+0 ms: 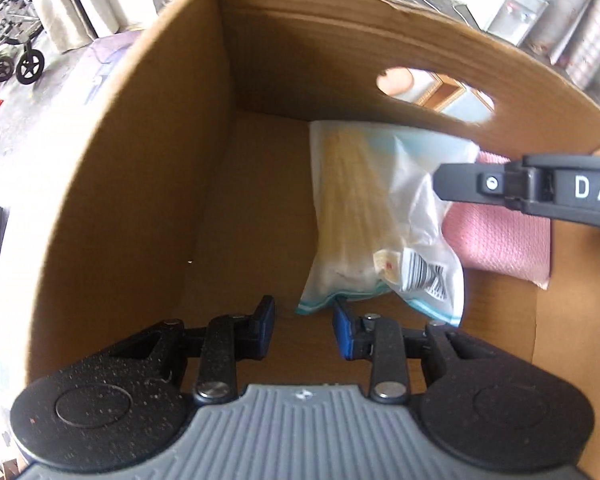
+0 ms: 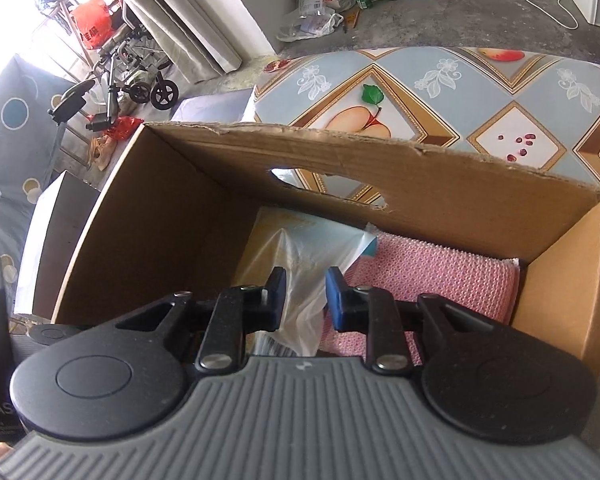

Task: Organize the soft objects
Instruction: 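Lower the swab bag beside the sponge and open the right gripper, then move the right gripper back over the remaining items on the table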

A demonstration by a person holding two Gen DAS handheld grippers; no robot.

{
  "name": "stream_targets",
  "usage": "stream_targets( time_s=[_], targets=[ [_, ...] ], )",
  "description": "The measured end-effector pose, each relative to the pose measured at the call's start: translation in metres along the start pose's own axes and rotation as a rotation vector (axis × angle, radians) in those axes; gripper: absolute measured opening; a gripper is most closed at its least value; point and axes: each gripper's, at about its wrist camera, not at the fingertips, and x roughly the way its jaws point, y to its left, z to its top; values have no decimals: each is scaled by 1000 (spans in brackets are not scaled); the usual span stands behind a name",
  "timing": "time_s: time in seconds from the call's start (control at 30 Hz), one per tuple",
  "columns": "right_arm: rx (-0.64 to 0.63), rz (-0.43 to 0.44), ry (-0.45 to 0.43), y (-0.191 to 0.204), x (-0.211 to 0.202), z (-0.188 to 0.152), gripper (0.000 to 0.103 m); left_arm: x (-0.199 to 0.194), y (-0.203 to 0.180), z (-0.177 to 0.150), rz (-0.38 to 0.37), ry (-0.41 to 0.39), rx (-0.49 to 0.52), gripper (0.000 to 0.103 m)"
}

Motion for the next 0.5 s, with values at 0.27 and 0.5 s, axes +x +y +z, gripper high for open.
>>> stream_targets(
  time_s=[0.27,0.5],
  targets=[
    [13,81,-64,-2,-28,-1,23,-46,14,-11,-48,-113,-58,51],
    [42,166,-247,-11,-116,-57,50,-114,-7,-51,-110,-299,-2,62]
  ],
)
